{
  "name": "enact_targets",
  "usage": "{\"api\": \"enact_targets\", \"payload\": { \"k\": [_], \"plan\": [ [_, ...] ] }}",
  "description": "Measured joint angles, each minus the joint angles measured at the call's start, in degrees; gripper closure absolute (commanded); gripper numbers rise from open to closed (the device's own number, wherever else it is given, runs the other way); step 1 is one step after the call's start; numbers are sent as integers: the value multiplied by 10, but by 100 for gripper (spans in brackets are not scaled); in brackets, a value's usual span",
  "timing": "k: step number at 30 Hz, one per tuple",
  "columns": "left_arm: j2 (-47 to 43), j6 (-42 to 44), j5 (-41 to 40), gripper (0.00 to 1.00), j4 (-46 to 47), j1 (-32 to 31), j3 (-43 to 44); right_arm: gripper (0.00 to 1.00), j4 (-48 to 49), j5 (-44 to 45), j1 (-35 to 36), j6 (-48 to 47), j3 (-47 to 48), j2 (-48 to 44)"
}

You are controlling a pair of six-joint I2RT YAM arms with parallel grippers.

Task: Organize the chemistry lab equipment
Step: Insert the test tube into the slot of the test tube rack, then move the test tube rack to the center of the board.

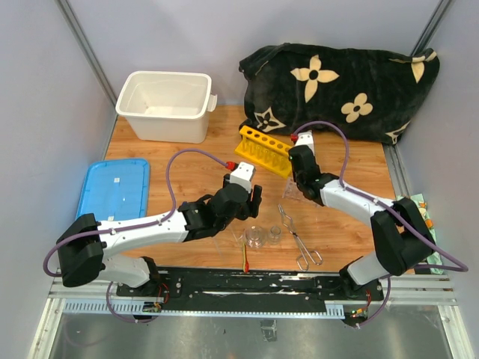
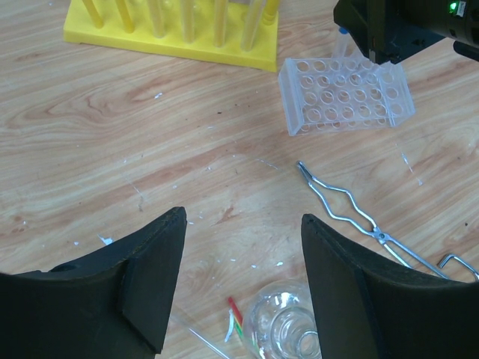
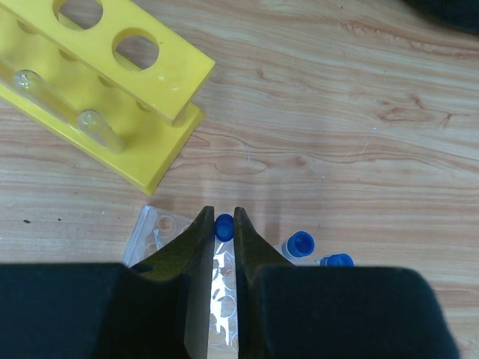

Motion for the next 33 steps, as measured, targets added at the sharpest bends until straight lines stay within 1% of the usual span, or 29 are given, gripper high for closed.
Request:
{"api": "enact_targets", "payload": {
  "k": [3, 6, 9, 10, 12, 16, 24, 28, 31, 33],
  "plan": [
    [0, 0, 2, 33, 0, 2, 0, 97, 3, 0, 0, 2, -2, 6],
    [0, 0, 4, 32, 0, 5, 0, 91, 4, 0, 0, 3, -2, 6],
    [1, 2, 6, 29, 1, 7, 0, 83, 4, 0, 0, 3, -2, 6],
    [3, 2, 7, 26, 1, 8, 0, 81, 4, 0, 0, 3, -2, 6],
    [6, 2, 7, 21, 1, 8, 0, 78, 4, 0, 0, 3, -2, 5],
    [10, 0, 7, 19, 1, 8, 0, 74, 2, -1, 0, 3, -3, -5],
    [7, -9, 5, 18, -1, 11, 0, 73, -24, -8, 0, 2, -3, -87],
    [-11, -25, 3, 16, -2, 16, -10, 68, -47, -14, 0, 2, -3, -143],
    [-38, -44, 4, 15, -7, 35, -26, 65, -66, -22, 0, 0, -2, -183],
    [-63, -61, 13, 16, -12, 66, -37, 62, -86, -35, 0, -1, 4, -201]
  ]
}}
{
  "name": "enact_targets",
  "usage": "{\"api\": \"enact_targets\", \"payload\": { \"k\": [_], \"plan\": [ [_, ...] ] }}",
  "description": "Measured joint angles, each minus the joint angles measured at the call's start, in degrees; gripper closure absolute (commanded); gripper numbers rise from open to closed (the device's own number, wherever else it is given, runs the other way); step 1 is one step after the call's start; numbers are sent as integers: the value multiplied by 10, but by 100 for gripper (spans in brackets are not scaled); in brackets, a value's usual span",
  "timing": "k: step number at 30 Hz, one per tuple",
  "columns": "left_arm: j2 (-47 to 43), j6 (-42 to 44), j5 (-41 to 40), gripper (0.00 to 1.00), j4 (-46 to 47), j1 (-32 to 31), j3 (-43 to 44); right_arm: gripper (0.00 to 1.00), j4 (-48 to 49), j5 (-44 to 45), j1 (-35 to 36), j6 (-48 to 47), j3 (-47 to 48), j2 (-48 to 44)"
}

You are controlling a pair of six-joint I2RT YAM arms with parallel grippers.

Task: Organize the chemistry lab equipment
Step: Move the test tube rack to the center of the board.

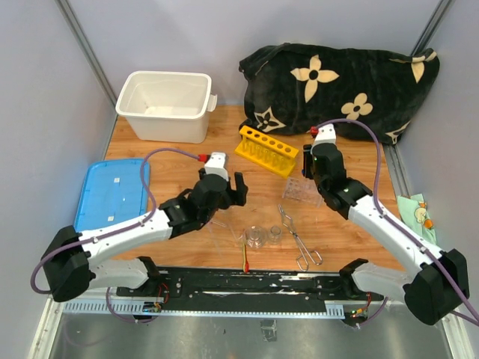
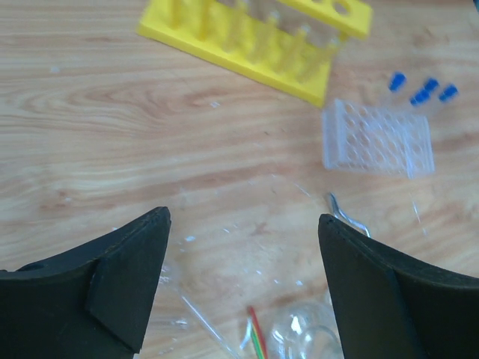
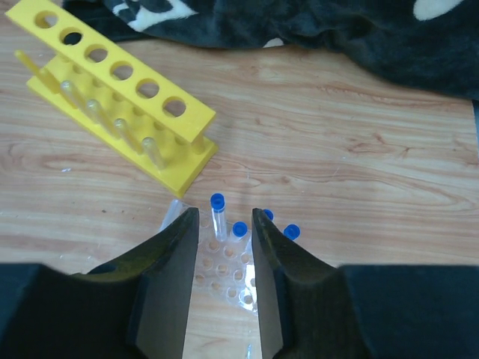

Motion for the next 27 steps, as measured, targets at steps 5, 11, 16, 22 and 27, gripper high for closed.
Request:
{"api": "enact_targets", "payload": {
  "k": [5, 11, 16, 22, 27],
  "plan": [
    [-38, -30, 48, 16, -26, 110, -5, 56, -55, -36, 0, 0, 28, -11],
    [-12, -34, 116, 17, -73, 221, 25, 53, -116, -62, -2, 2, 115, 34],
    [21, -35, 151, 17, -88, 250, 77, 54, -156, -111, -31, 2, 227, 142],
    [65, -35, 195, 18, -86, 265, 141, 57, -203, -167, -75, 5, 324, 273],
    [187, -38, 260, 21, -82, 300, 244, 56, -241, -186, -79, 5, 334, 281]
  ]
}}
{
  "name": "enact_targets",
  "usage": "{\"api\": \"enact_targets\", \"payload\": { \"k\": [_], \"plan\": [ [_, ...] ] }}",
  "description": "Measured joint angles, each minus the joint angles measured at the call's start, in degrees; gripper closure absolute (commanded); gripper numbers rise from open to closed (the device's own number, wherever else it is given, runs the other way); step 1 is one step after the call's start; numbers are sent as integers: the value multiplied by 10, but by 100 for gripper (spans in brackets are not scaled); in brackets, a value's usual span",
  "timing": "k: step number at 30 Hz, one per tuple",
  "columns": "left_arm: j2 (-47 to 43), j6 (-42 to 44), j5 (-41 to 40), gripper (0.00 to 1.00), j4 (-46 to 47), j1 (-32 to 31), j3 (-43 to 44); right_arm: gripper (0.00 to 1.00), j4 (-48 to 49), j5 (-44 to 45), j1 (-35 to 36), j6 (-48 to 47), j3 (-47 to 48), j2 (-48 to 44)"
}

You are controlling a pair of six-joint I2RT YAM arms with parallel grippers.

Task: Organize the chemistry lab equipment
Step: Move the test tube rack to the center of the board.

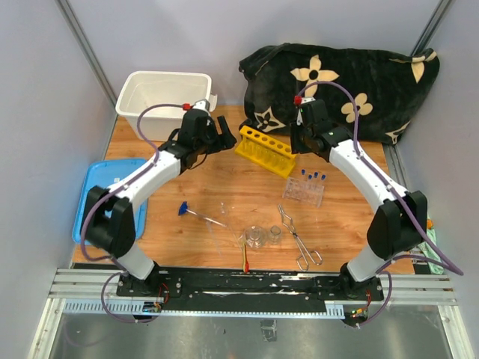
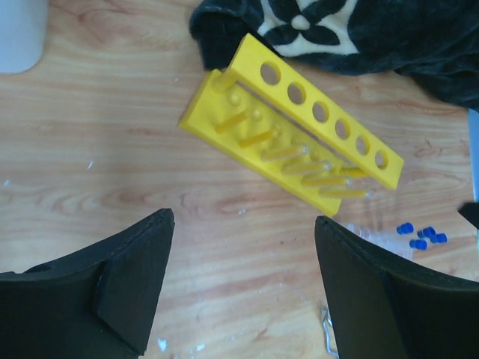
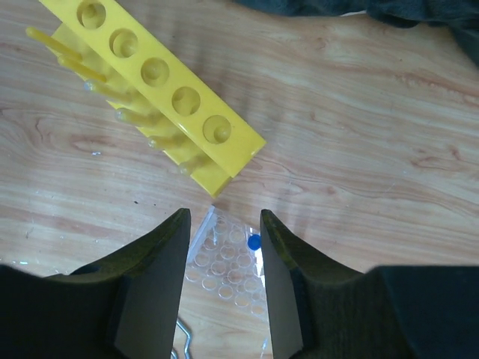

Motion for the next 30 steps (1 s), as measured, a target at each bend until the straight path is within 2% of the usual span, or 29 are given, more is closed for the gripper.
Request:
{"api": "enact_targets", "payload": {
  "k": [7, 12, 14, 17, 22, 30],
  "plan": [
    [170, 1, 62, 23, -27, 10, 156, 55, -6, 0, -6, -1, -35, -80],
    [221, 7, 68, 23, -53, 10, 234, 58, -5, -21, -27, -1, -35, -62],
    [233, 12, 67, 23, -61, 12, 263, 63, -6, -33, -35, -1, -35, -35],
    [248, 19, 65, 23, -75, 15, 301, 79, -17, -54, -38, -2, -33, 1],
    [250, 25, 61, 23, -79, 18, 303, 92, -33, -94, -38, -3, -31, 26],
    [243, 33, 58, 23, -83, 19, 259, 94, -34, -132, -38, -2, 5, 60]
  ]
}}
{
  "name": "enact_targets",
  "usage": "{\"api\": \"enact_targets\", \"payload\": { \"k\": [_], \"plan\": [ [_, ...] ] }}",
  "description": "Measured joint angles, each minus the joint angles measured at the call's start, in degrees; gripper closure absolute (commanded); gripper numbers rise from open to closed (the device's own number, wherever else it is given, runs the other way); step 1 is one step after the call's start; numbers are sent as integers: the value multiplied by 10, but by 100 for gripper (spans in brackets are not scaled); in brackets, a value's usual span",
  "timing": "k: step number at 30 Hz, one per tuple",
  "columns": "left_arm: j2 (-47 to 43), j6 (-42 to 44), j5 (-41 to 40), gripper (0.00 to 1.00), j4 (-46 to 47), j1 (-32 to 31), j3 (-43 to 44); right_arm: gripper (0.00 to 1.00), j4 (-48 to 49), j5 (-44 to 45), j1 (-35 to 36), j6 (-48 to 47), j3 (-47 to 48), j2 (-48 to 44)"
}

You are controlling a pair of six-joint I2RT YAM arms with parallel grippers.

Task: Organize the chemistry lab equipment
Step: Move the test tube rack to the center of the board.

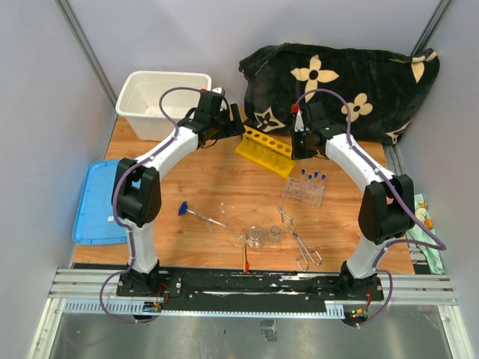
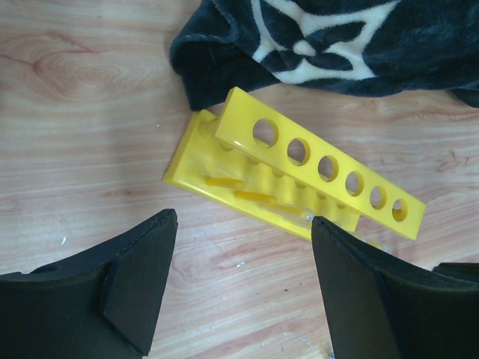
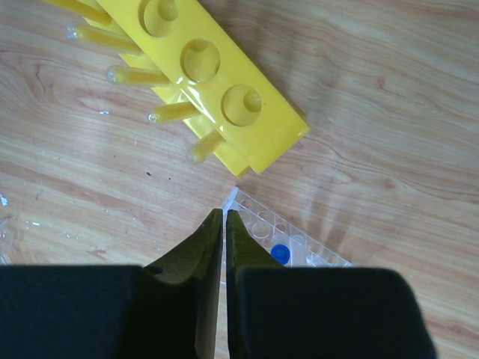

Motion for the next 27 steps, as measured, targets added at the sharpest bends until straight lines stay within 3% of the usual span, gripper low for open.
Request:
{"api": "enact_targets", "payload": {
  "k": [13, 27],
  "plan": [
    [-16, 7, -4, 23, 11, 1, -19, 96, 0, -6, 0, 0, 14, 68],
    [-182, -12, 3, 24, 55, 1, -178, 97, 5, 43, 0, 0, 69, 117]
  ]
}}
